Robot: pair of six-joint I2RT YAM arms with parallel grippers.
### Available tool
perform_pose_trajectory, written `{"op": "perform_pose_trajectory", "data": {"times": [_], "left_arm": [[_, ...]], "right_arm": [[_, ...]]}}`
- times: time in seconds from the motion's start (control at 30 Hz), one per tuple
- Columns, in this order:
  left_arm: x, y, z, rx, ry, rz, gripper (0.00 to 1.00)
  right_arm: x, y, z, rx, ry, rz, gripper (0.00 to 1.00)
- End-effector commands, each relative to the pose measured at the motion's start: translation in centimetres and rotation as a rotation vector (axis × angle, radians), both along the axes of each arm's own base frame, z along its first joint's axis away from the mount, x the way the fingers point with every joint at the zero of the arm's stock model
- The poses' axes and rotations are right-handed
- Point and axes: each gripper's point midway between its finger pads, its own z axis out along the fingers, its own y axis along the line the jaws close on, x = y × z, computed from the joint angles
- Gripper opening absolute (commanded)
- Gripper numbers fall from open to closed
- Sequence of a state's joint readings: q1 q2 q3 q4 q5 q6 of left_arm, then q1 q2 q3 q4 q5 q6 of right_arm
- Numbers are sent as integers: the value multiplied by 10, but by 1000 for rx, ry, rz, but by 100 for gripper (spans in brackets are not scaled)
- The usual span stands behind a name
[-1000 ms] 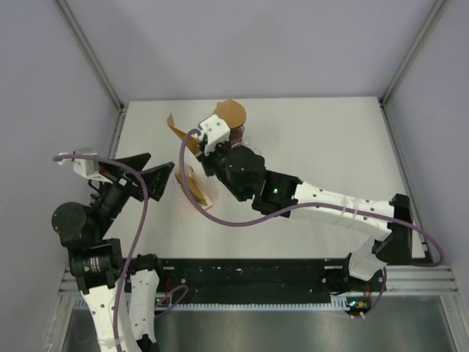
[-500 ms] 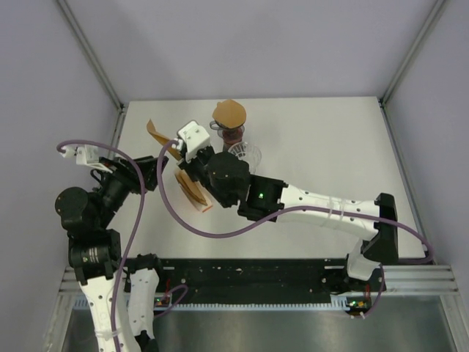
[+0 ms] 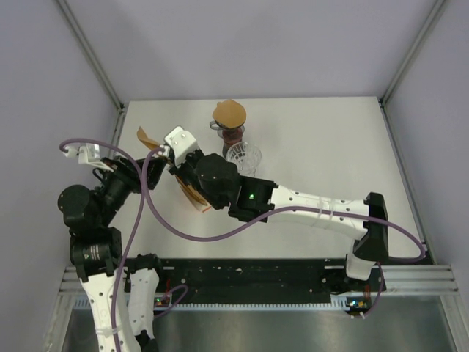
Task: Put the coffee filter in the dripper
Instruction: Place the coffee filter in the coffee dripper.
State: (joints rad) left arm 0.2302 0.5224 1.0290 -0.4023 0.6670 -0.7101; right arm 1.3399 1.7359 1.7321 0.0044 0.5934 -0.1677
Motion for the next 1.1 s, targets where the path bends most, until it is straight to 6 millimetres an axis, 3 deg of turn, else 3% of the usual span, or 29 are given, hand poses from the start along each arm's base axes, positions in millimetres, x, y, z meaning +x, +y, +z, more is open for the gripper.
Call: {"op": "perform_pose_trajectory", "data": {"times": [0.0, 0.13, 0.37, 0.5, 0.6, 0.67, 0.73, 0.8, 0.97, 1.07], "left_arm": [[9, 5, 1, -5, -2, 22, 59], [12, 12, -6, 11, 25, 67, 51], [15, 31, -31, 81, 122, 176, 0], [15, 40, -39, 174, 130, 211, 0], [13, 41, -32, 253, 87, 202, 0], [11, 37, -30, 292, 71, 169, 0], [10, 34, -31, 319, 72, 140, 0], [7, 31, -35, 333, 87, 117, 0], [1, 27, -33, 370, 70, 91, 0], [-1, 27, -34, 403, 63, 80, 0]], "right_arm": [[-22, 17, 23, 27, -36, 82, 0], [-27, 20, 22, 10, -49, 96, 0], [-21, 2, 29, 40, -62, 37, 0], [-4, -27, 36, 93, -50, -37, 0], [2, -34, 36, 109, -41, 12, 0], [-13, -18, 35, 63, -96, 158, 5], [-27, -1, 34, 38, -106, 266, 25], [-29, 10, 32, 19, -108, 303, 35], [-20, 32, 21, -14, -107, 287, 38], [-12, 35, 27, -8, -119, 251, 37]]}}
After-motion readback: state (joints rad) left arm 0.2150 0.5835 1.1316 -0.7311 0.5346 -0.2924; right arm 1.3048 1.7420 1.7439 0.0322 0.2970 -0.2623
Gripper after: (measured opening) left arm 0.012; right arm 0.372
